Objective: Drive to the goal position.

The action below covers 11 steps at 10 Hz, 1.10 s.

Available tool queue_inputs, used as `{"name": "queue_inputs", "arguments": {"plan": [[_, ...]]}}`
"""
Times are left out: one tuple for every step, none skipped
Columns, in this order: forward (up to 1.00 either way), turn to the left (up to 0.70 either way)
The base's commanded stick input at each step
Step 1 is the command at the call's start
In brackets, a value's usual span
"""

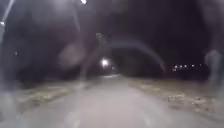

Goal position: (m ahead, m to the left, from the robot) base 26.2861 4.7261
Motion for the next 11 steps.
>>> {"name": "queue_inputs", "arguments": {"plan": [[1.0, 0.0], [1.0, 0.0], [1.0, 0.0], [1.0, 0.13], [1.0, 0.28], [1.0, 0.33], [1.0, 0.11], [1.0, 0.0], [1.0, 0.0], [1.0, 0.0], [1.0, 0.0]]}}
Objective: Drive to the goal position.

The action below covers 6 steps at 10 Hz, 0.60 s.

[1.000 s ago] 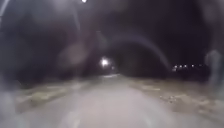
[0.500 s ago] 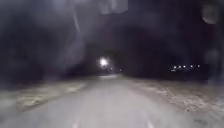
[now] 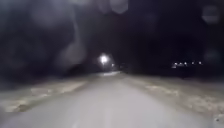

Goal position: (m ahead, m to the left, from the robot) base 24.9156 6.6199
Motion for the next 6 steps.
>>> {"name": "queue_inputs", "arguments": {"plan": [[1.0, 0.01], [1.0, 0.02], [1.0, 0.03], [1.0, 0.04], [1.0, 0.06], [1.0, 0.07]]}}
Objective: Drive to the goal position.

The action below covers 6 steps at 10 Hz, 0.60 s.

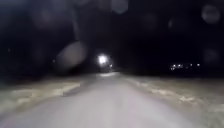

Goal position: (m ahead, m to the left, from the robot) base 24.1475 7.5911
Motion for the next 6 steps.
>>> {"name": "queue_inputs", "arguments": {"plan": [[1.0, 0.02], [1.0, 0.0], [1.0, 0.0], [1.0, 0.0], [1.0, 0.0], [1.0, 0.0]]}}
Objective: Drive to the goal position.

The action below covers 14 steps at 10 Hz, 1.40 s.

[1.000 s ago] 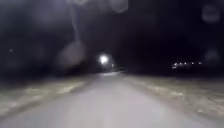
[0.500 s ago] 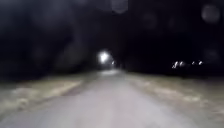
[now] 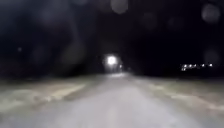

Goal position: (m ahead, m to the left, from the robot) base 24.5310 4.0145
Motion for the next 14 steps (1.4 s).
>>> {"name": "queue_inputs", "arguments": {"plan": [[1.0, 0.0], [1.0, 0.0], [1.0, 0.08], [1.0, 0.29], [1.0, 0.05], [1.0, 0.0], [1.0, 0.0], [1.0, 0.0], [1.0, 0.0], [1.0, 0.0], [1.0, 0.0], [1.0, 0.0], [1.0, 0.07], [1.0, 0.34]]}}
